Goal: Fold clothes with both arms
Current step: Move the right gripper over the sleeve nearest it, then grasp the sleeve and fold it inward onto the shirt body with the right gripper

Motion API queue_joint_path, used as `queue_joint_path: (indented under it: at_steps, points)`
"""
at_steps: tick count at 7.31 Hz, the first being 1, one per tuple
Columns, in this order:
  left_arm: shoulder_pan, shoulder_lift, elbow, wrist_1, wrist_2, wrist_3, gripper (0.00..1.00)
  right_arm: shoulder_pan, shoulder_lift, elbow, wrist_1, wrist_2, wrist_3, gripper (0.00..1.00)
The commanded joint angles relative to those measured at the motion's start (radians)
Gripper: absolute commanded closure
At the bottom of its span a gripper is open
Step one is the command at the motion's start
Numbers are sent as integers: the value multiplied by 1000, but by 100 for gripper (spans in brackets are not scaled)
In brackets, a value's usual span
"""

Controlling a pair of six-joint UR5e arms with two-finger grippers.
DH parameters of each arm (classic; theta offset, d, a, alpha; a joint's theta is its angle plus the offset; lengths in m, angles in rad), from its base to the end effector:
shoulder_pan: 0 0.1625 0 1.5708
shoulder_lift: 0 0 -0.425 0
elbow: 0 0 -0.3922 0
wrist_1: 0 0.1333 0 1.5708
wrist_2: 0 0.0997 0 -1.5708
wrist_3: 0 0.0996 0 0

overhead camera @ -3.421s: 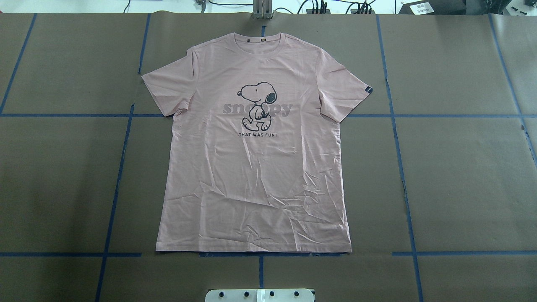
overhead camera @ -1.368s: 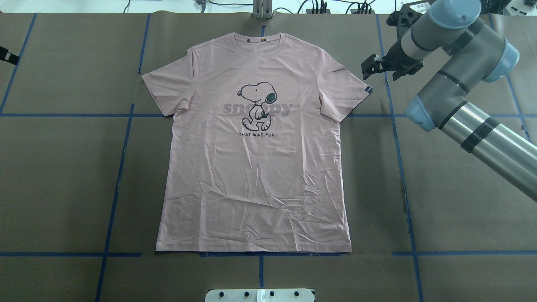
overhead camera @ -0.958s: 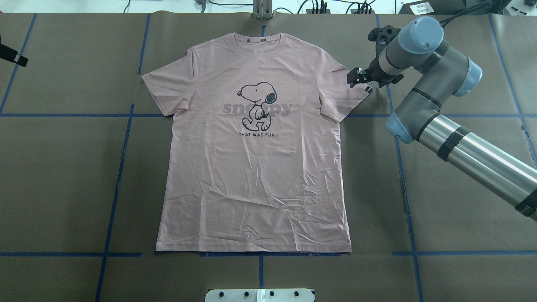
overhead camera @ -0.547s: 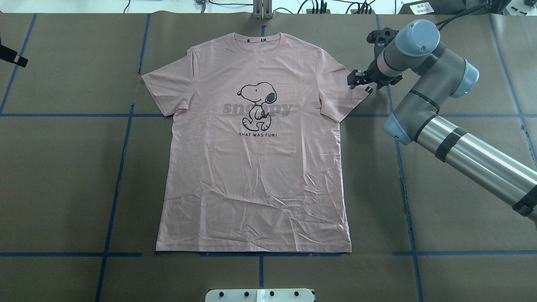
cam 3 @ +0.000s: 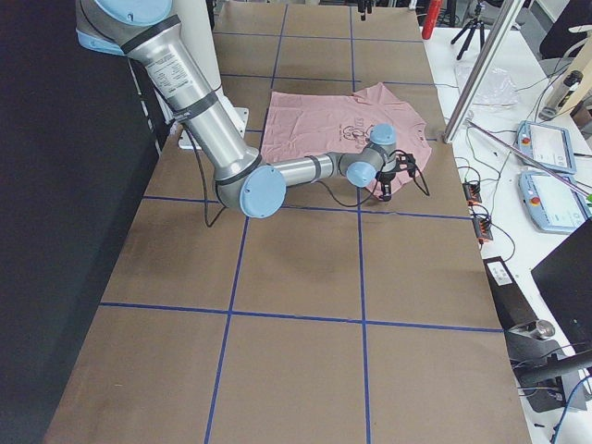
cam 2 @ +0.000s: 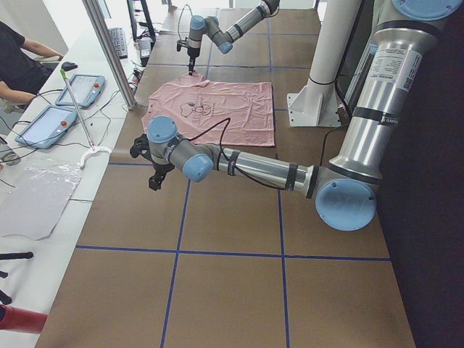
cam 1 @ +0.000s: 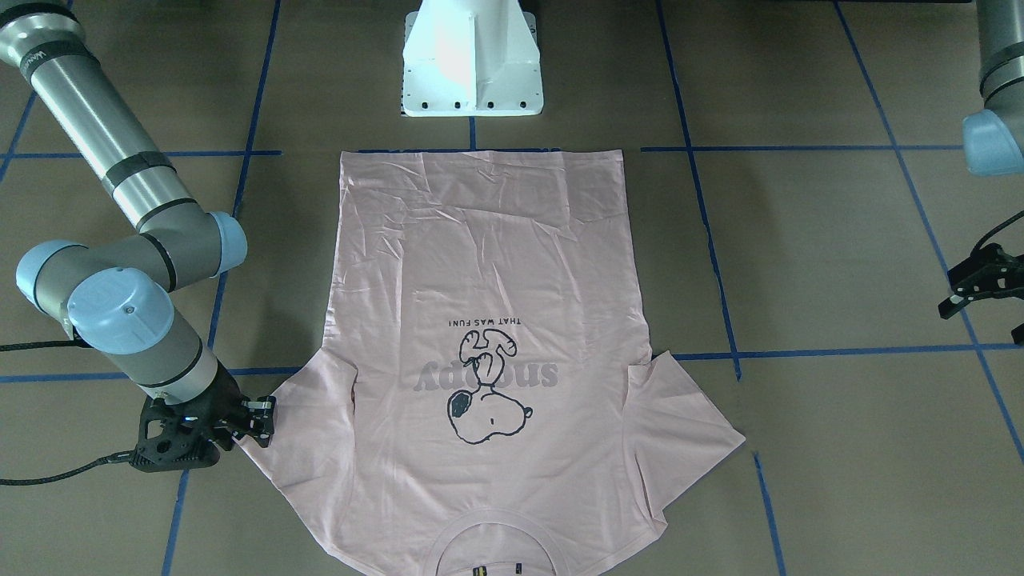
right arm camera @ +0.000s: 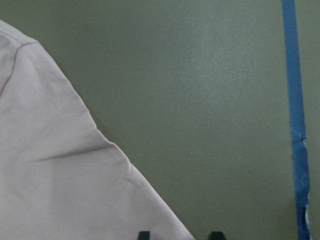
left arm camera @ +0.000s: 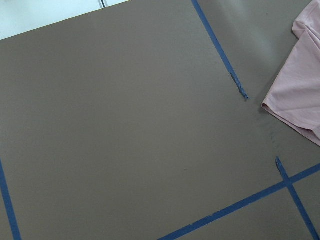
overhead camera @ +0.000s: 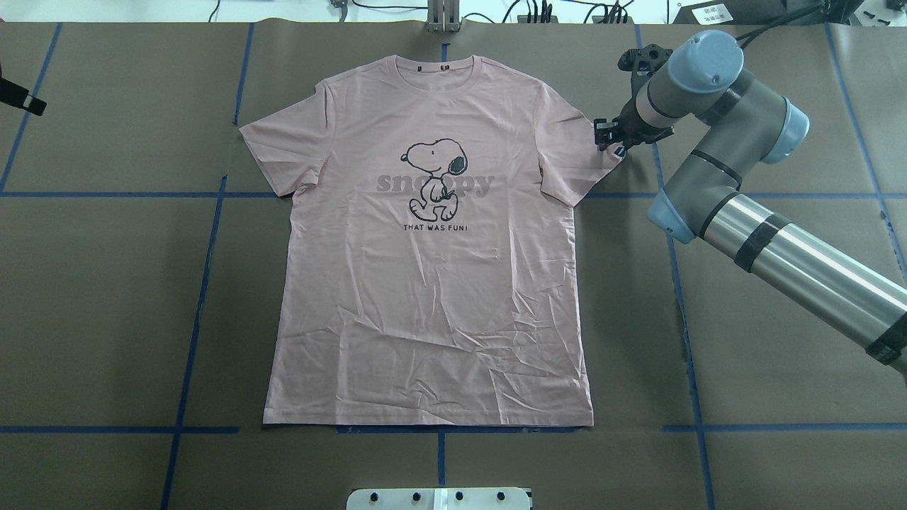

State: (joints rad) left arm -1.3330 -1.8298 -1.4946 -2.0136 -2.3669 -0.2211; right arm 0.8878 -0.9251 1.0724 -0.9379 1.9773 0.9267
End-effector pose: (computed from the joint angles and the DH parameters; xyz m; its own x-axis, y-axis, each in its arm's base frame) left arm 0.0848 -0.6134 0.5001 0.6090 0.3848 -0.6936 -0.0588 0.8939 0.4443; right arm -0.4187 -0.6635 0.4393 0.6811 -0.0368 0.7312 -0.1600 0.9671 0.1977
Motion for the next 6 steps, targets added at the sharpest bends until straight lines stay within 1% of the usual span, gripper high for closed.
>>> queue_joint_path:
  at_steps: [1,2,4,6]
  points:
    - [2,0,2,1,0,2,0,0,6,14,-4,9,-2,100]
    - [2,0,2,1,0,0,0,0,12,30,-5,24,-3,100]
    - [0,-6,1,1,0,0,0,-1,28,70,-4,28,13,100]
    - [0,-8,1,1,0,-1,0,-38,116,60,-33,22,56,100]
